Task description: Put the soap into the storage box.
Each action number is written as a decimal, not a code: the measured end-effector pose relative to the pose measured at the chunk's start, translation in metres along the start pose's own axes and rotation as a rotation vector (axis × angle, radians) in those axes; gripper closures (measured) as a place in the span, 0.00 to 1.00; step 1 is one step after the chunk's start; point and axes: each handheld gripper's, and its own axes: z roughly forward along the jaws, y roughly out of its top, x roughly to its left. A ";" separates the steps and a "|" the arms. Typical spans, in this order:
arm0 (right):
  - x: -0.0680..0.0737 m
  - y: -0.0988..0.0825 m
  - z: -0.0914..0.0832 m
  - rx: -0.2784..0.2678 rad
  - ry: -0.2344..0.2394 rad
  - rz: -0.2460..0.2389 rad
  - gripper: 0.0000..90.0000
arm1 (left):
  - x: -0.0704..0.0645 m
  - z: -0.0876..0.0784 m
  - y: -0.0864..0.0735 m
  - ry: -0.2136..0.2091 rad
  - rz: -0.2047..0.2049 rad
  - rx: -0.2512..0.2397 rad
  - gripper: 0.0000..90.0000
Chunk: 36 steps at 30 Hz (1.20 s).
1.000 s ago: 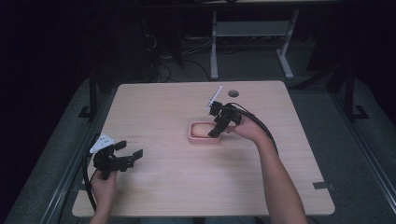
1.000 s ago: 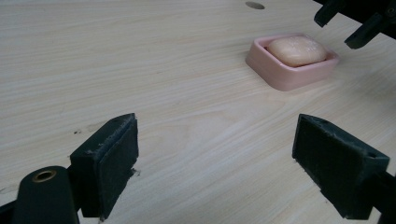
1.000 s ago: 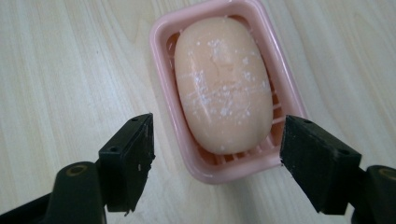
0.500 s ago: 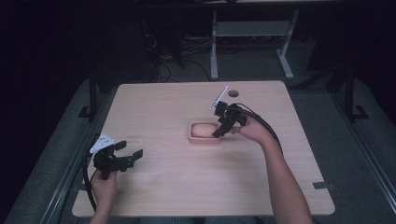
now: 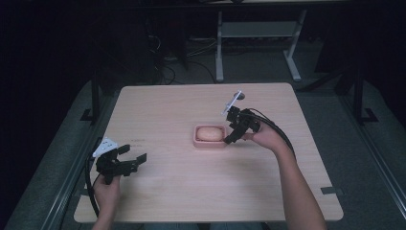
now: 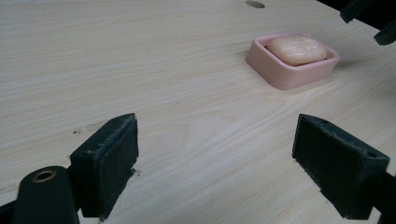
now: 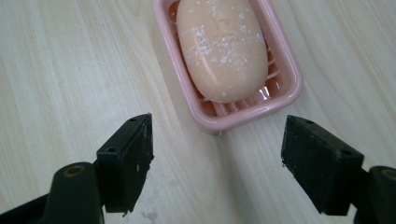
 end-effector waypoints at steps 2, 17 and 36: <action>0.001 -0.003 -0.001 -0.002 -0.004 0.002 0.27 | 0.000 0.000 0.000 0.000 0.003 0.002 0.16; 0.003 -0.027 -0.005 -0.028 -0.001 0.024 0.27 | -0.001 0.000 0.000 0.001 0.006 0.005 0.16; 0.007 -0.062 -0.008 -0.049 0.002 0.077 0.26 | -0.002 0.001 0.000 0.001 0.005 0.006 0.16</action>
